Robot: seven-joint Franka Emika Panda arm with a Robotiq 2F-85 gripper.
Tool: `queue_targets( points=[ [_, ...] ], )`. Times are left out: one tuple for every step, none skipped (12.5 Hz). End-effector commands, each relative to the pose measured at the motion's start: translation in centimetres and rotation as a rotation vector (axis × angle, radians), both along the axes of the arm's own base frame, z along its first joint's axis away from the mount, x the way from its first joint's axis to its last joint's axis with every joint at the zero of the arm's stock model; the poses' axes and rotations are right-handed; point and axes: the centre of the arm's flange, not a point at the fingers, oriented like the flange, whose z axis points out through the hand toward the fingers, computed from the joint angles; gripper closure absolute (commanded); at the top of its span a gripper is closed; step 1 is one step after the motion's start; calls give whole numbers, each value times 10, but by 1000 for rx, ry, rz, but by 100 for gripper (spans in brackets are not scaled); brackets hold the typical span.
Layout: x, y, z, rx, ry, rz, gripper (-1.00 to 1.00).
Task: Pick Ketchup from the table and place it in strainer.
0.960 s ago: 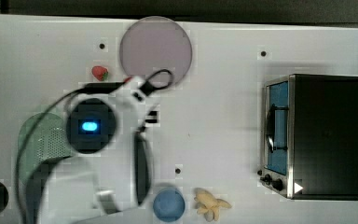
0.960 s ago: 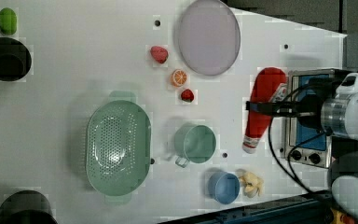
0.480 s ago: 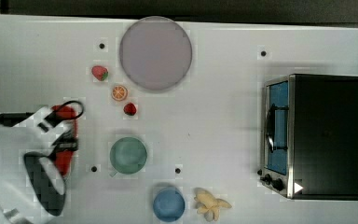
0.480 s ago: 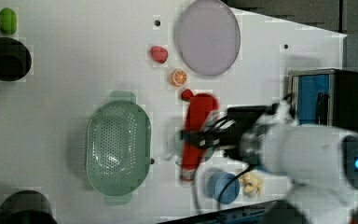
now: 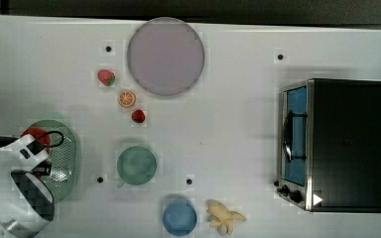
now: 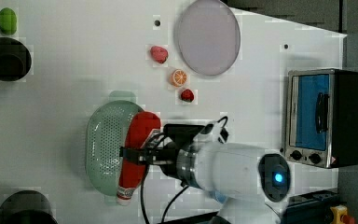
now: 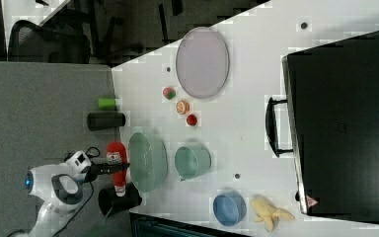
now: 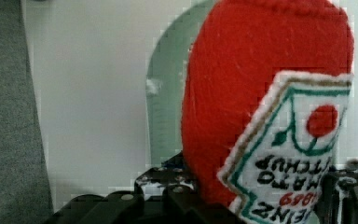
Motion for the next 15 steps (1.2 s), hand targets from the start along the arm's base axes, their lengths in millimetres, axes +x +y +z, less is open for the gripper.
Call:
queue_targets(
  points=[
    [17,-12,-33,11,37,-115,-75],
    [18,-12,-44,25,42,-119,-97],
    [20,-10,-47,44,38,-133,-100],
    [22,-10,-43,53,30,-151,-100],
    [26,-13,-36,50,20,-177,-100],
    [31,-21,-23,36,5,-208,-100],
    [37,-32,-6,3,-5,-239,-100],
    [42,-47,16,-45,-16,-258,-100],
    [48,-65,41,-102,-24,-283,-100],
    [55,-85,70,-155,-35,-314,-100],
    [62,-108,100,-204,-42,-344,-100],
    [68,-133,128,-252,-32,-372,-100],
    [74,-161,155,-280,-14,-411,-100],
    [81,-193,183,-295,-2,-465,-100],
    [87,-225,211,-294,-6,-523,-100]
  ],
)
